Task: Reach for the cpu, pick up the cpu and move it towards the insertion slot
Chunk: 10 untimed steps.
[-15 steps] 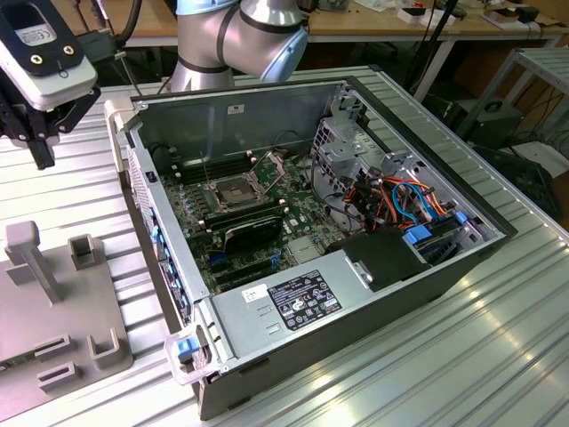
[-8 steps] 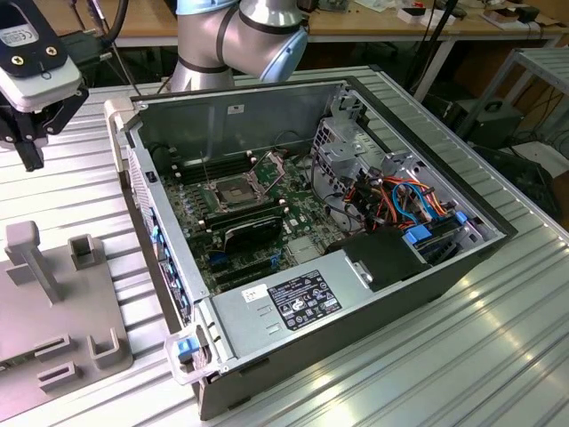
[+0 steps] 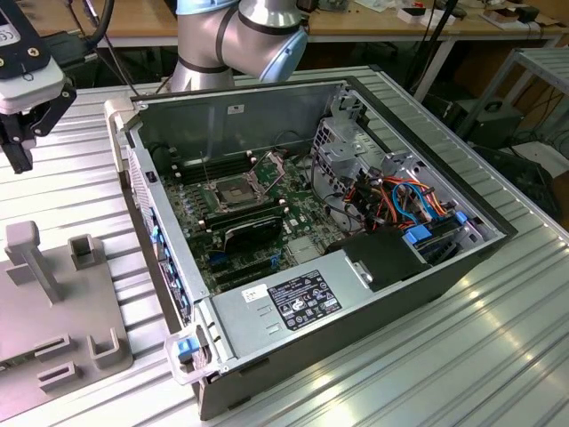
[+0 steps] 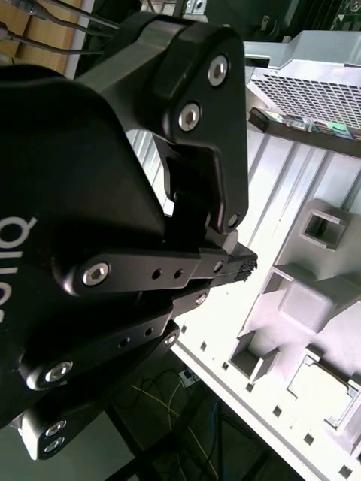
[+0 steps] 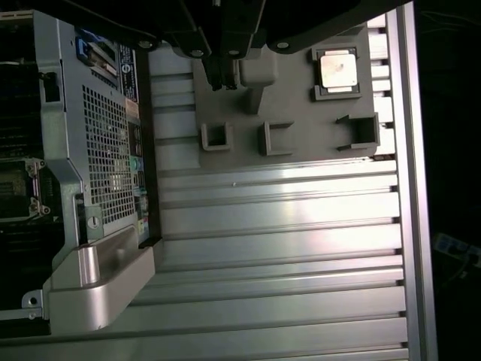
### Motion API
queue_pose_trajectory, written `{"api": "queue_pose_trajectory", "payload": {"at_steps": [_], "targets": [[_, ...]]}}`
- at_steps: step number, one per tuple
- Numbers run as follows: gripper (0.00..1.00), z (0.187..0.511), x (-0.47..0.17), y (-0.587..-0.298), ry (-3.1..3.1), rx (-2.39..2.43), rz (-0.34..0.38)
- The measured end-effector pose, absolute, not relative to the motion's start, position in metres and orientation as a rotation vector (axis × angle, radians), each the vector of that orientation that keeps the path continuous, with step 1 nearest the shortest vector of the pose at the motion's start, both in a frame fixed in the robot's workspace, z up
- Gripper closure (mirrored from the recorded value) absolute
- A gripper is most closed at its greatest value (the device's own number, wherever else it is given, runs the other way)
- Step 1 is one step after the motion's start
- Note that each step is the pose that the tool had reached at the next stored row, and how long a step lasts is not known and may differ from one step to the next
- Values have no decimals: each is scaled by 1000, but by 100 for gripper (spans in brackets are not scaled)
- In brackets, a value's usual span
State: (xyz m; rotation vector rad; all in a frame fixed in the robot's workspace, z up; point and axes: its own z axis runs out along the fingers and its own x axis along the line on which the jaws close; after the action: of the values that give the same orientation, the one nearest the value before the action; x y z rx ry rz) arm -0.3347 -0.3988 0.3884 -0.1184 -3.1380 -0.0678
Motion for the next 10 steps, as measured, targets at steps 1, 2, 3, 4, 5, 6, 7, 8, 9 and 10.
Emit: {"api": "queue_pose_trajectory", "payload": {"at_steps": [1,2,3,4,5,6,7,8,9,10], "targets": [[89,388,-337,-399,-3138,-118,-68],[89,388,-338,-399,-3138,-118,-68],[89,388,-339,-399,-3138,-118,-68],[89,388,-341,-399,-3138,-118,-68],[89,388,-342,-399,-3138,-118,-68],[89,388,-344,-399,-3138,-118,-68],[89,388,-345,-399,-3137,-118,-68],[89,388,-347,-399,-3137,-119,-68],[89,388,-348,-399,-3137,-118,-68],[89,388,-350,-399,-3137,-118,-68]]}}
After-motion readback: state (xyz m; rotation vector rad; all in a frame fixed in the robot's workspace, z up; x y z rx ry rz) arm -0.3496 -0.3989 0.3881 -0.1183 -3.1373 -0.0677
